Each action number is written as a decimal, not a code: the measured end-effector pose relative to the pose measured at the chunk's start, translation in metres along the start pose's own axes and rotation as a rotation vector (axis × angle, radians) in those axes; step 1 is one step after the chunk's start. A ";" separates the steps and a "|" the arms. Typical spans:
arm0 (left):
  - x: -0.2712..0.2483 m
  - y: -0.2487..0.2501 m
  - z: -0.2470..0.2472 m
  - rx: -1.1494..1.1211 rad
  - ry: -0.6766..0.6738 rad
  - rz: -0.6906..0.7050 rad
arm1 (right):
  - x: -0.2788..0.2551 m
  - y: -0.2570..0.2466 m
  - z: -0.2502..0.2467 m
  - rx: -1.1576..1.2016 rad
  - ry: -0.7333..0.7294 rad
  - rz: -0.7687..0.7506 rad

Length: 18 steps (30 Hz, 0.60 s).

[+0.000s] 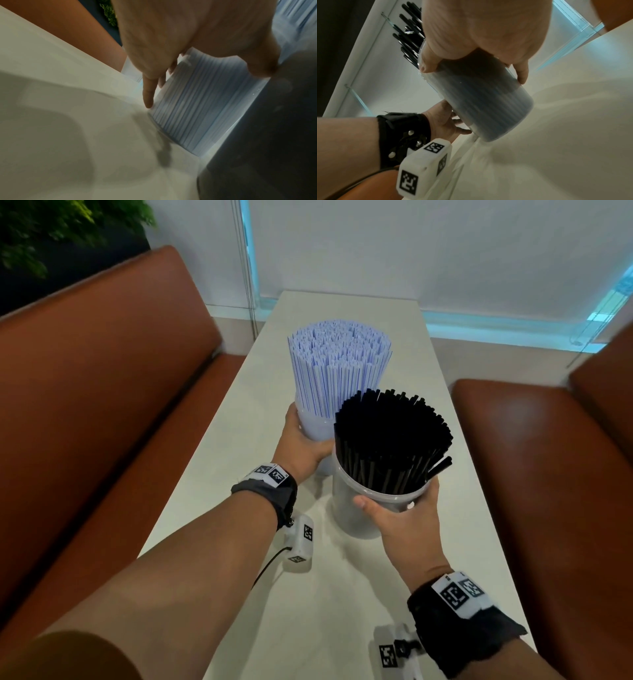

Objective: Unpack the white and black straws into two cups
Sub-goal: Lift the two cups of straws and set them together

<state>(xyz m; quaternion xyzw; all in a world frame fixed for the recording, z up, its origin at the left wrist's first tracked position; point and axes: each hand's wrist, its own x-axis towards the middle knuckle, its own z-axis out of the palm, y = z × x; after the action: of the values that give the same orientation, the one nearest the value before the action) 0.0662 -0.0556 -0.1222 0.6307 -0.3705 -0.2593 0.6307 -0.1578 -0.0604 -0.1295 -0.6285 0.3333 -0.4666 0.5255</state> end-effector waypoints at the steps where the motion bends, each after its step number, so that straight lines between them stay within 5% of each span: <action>1: 0.002 0.000 0.000 -0.002 0.043 0.000 | 0.004 0.000 -0.002 0.007 0.013 0.000; 8: 0.025 0.003 -0.014 -0.008 0.265 0.054 | 0.076 -0.010 -0.018 -0.021 0.129 -0.087; 18: 0.041 -0.013 -0.029 0.121 0.320 0.024 | 0.157 0.018 -0.021 -0.089 0.140 -0.046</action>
<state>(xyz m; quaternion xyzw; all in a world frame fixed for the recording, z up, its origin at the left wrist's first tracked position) 0.1153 -0.0716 -0.1268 0.6960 -0.2880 -0.1253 0.6457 -0.1228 -0.2145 -0.1093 -0.6248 0.3750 -0.5061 0.4613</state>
